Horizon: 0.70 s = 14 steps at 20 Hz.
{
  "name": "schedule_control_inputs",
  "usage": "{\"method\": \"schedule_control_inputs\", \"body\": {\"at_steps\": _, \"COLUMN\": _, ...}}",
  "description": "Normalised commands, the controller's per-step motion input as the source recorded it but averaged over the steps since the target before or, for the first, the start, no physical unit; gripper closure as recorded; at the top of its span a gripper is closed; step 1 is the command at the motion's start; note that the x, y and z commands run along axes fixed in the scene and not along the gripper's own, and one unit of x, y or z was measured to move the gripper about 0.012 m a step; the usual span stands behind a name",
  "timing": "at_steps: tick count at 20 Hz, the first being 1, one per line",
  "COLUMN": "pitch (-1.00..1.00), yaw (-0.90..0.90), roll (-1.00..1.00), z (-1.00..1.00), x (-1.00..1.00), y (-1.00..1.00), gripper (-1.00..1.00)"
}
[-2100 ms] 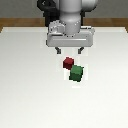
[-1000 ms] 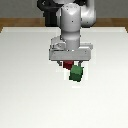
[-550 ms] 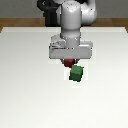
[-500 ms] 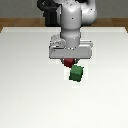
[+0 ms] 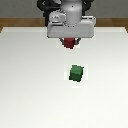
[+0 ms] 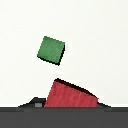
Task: Place the red cube on top of the green cube.
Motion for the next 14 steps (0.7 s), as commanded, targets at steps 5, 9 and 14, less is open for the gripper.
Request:
{"method": "schedule_control_inputs", "body": {"at_steps": 5, "pitch": 0.00, "yaw": 0.00, "roll": 0.00, "z": 0.00, "x": 0.80, "y": 0.00, "gripper": 1.00}}
{"method": "schedule_control_inputs", "body": {"at_steps": 9, "pitch": 0.00, "yaw": 0.00, "roll": 0.00, "z": 0.00, "x": 0.75, "y": 0.25, "gripper": 1.00}}
{"method": "schedule_control_inputs", "body": {"at_steps": 14, "pitch": 0.00, "yaw": 0.00, "roll": 0.00, "z": 0.00, "x": 0.00, "y": 0.00, "gripper": 1.00}}
